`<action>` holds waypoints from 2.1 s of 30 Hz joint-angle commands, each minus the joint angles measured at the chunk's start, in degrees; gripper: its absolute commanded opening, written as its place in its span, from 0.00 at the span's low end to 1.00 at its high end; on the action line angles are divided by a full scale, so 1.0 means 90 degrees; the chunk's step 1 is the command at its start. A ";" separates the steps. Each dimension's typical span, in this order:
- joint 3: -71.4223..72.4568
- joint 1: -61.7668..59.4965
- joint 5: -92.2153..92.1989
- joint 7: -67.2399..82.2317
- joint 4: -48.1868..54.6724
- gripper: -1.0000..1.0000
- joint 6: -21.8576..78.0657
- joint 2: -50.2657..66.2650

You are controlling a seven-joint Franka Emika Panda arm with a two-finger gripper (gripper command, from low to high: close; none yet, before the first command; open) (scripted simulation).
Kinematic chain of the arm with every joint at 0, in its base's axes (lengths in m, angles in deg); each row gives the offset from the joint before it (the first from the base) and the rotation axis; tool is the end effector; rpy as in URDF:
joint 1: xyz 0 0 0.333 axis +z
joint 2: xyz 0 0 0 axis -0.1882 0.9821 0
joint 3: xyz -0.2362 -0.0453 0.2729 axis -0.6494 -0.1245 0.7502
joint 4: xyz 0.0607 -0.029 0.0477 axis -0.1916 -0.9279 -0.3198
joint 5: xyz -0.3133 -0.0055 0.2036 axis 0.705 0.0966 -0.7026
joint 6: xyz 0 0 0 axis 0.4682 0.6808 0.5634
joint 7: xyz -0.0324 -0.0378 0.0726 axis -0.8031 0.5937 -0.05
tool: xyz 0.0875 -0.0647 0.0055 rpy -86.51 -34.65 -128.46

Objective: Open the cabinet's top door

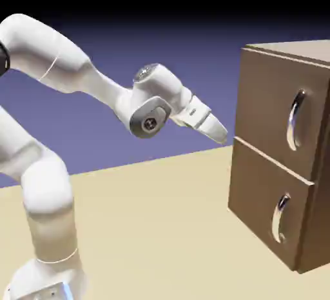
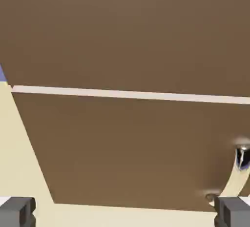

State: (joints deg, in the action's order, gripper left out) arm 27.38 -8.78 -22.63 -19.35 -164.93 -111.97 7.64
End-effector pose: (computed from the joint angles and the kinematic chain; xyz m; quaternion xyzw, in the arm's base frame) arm 0.3478 0.0059 0.5197 -0.8695 0.2914 -0.3756 0.1342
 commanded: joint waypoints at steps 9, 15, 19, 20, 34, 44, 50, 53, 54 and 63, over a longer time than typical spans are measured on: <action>-0.1283 0.1143 0.2492 0.1778 0.0464 1.00 0.0258 -0.0907; -0.2139 0.1905 0.4153 0.2963 0.0773 1.00 0.0430 -0.1512; -0.2709 0.2413 0.5261 0.3753 0.0979 1.00 0.0544 -0.1915; -0.2851 0.2540 0.5538 0.3950 0.1031 1.00 0.0573 -0.2016; -0.4847 0.4318 0.9414 0.6715 0.1752 1.00 0.0974 -0.3426; -0.6273 0.5588 1.2182 0.8690 0.2268 1.00 0.1261 -0.4434; -0.7128 0.6350 1.3844 0.9875 0.2577 1.00 0.1433 -0.5039; -0.7556 0.6731 1.4674 1.0468 0.2732 1.00 0.1519 -0.5341; -0.7698 0.6858 1.4951 1.0666 0.2783 1.00 0.1547 -0.5442; -0.8518 0.7999 1.6506 1.1747 0.3479 1.00 0.1743 -0.5977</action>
State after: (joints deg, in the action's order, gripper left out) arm -49.28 63.21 125.92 86.37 -133.63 -96.29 -46.15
